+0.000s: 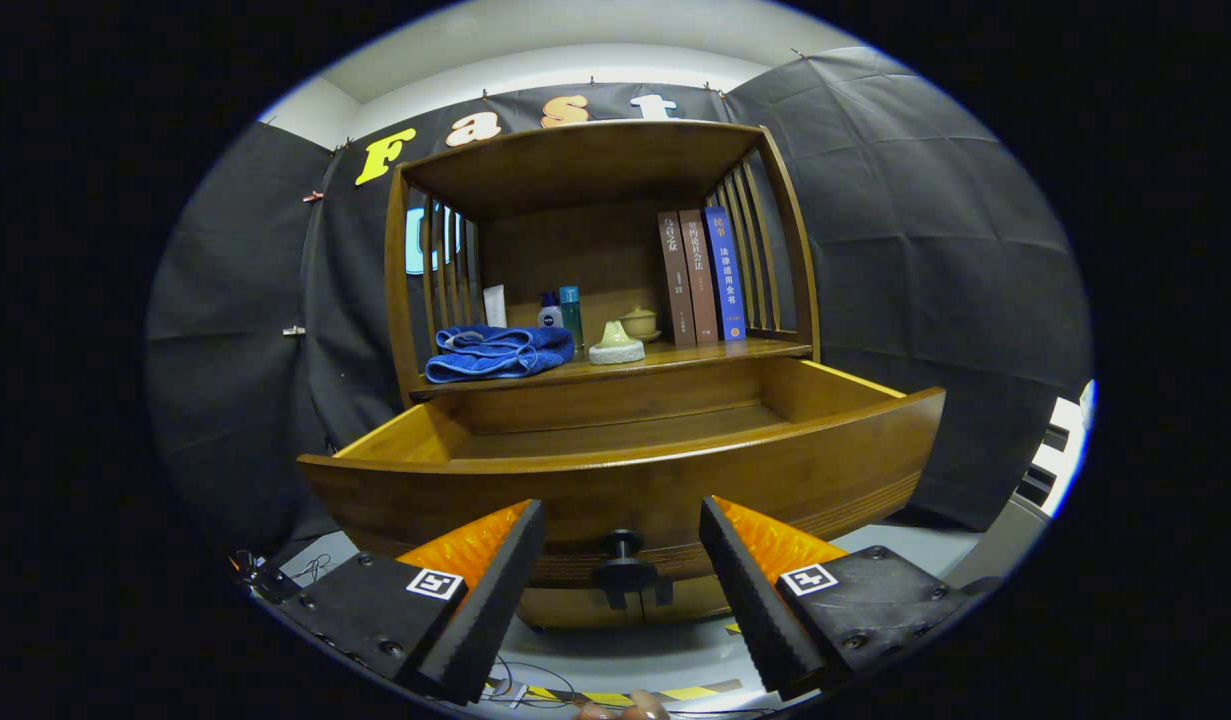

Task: Pull open the drawer, take out the items inside it, and place them on the countertop above the cabinet.

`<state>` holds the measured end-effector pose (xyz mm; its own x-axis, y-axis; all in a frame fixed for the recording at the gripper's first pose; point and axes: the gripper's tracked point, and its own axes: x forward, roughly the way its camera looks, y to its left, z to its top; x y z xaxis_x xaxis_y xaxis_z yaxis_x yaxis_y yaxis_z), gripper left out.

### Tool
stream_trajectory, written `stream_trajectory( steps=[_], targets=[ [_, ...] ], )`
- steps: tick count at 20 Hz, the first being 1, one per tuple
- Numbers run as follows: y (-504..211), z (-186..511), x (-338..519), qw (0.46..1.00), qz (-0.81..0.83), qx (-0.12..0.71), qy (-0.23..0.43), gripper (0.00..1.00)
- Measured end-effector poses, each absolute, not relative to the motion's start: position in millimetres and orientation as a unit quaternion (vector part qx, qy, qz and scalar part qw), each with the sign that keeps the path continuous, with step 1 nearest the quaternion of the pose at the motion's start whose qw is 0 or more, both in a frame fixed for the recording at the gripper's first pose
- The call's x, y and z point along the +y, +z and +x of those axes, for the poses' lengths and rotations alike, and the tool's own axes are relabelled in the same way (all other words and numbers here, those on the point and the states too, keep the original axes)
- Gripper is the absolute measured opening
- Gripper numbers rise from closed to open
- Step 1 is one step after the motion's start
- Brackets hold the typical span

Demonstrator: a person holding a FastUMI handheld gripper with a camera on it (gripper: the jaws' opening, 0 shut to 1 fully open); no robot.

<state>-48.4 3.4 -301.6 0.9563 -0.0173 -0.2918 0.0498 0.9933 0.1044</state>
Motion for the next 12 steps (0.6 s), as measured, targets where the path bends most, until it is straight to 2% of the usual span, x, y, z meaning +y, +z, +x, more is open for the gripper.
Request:
stream_trajectory(
  steps=[4, 12],
  targets=[
    [-323, -36, 3, 0.983, 0.052, 0.173, -0.017, 1.0],
    [-319, -24, 7, 0.985, 0.049, 0.163, -0.01, 0.99]
  ],
)
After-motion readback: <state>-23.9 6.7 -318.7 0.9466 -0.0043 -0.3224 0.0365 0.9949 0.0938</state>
